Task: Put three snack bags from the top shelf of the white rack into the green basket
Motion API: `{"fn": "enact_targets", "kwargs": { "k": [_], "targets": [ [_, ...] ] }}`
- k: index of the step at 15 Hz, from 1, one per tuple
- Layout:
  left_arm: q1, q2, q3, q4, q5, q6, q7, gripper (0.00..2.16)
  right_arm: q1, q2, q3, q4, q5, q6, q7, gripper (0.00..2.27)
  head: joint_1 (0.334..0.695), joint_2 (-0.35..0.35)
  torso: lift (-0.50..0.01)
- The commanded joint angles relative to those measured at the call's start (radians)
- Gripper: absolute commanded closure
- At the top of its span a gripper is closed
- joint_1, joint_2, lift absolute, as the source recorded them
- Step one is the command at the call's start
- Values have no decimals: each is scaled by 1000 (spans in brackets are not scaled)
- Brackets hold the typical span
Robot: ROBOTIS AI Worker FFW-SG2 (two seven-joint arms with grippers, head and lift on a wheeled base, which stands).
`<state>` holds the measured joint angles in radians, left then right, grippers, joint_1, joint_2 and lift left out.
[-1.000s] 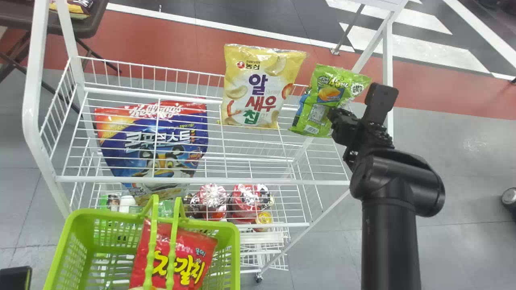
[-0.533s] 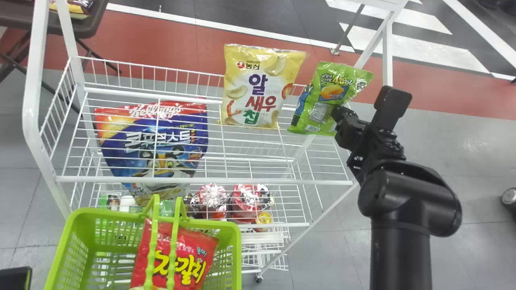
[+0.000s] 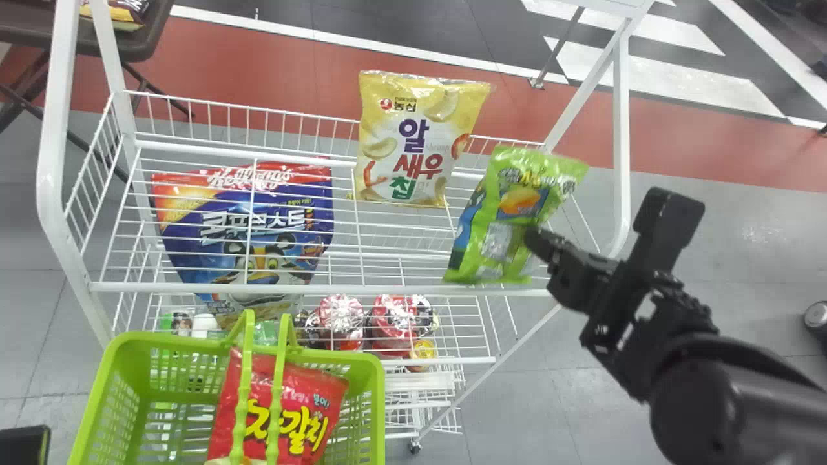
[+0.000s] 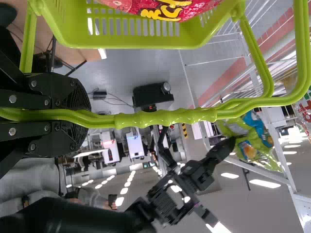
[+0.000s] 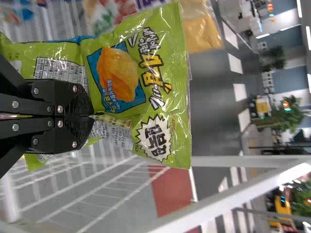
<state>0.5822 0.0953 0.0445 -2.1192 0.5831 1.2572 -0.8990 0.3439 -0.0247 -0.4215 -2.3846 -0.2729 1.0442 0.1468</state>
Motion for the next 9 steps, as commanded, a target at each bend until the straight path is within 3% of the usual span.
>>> {"fn": "enact_targets", "kwargs": {
  "k": [1,5,9],
  "targets": [
    [1,-3,0,-1,-2,0,0,2145,118,8,-34,-143,-112,158,37,2138,695,-350,0],
    [16,-8,2,-2,0,-3,-5,2145,242,22,-48,-223,-273,274,102,2138,695,-350,0],
    [19,-13,-2,-5,-3,-3,-5,2145,339,26,-8,-191,-358,271,188,2138,695,-350,0]
  ]
}}
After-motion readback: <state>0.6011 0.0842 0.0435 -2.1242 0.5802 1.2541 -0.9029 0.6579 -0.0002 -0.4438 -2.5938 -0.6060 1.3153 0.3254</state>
